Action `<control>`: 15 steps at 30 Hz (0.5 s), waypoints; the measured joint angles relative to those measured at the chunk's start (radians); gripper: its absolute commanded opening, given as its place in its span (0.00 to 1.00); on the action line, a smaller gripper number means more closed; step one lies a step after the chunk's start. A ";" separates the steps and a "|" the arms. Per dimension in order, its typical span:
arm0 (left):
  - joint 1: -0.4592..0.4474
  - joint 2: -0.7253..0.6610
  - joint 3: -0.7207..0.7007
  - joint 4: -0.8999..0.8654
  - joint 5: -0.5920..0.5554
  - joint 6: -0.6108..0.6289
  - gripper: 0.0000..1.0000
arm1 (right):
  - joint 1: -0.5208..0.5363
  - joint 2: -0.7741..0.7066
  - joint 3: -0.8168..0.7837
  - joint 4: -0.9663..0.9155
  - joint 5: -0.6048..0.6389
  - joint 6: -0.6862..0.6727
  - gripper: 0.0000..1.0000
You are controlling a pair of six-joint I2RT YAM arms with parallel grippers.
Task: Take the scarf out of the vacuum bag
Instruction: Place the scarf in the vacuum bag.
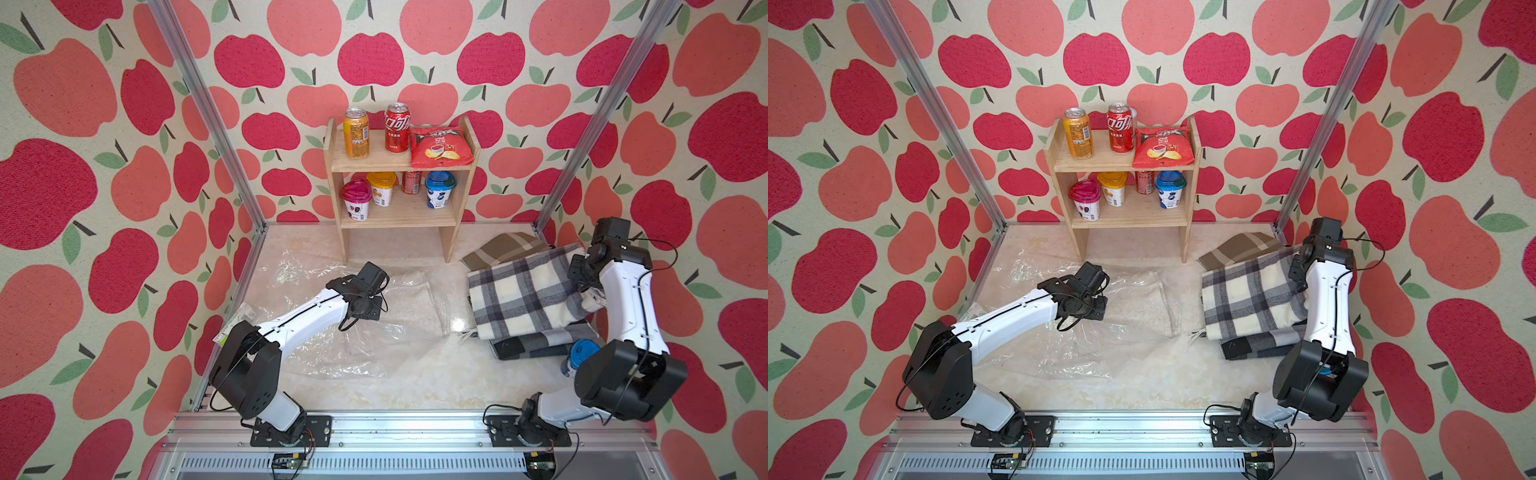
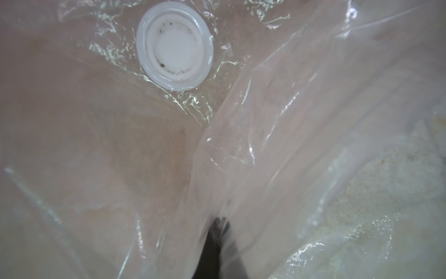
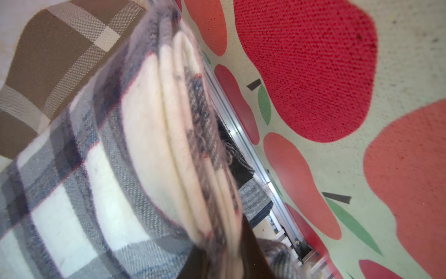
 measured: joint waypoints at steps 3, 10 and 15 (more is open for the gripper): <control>0.001 -0.008 0.000 -0.002 0.001 0.000 0.00 | -0.008 -0.005 0.000 0.029 0.002 0.013 0.59; 0.002 -0.040 -0.013 -0.006 0.002 0.006 0.00 | -0.010 -0.030 -0.016 0.065 -0.024 0.026 1.00; 0.010 -0.097 -0.033 -0.018 -0.002 0.021 0.00 | -0.010 -0.069 -0.054 0.083 -0.090 0.036 1.00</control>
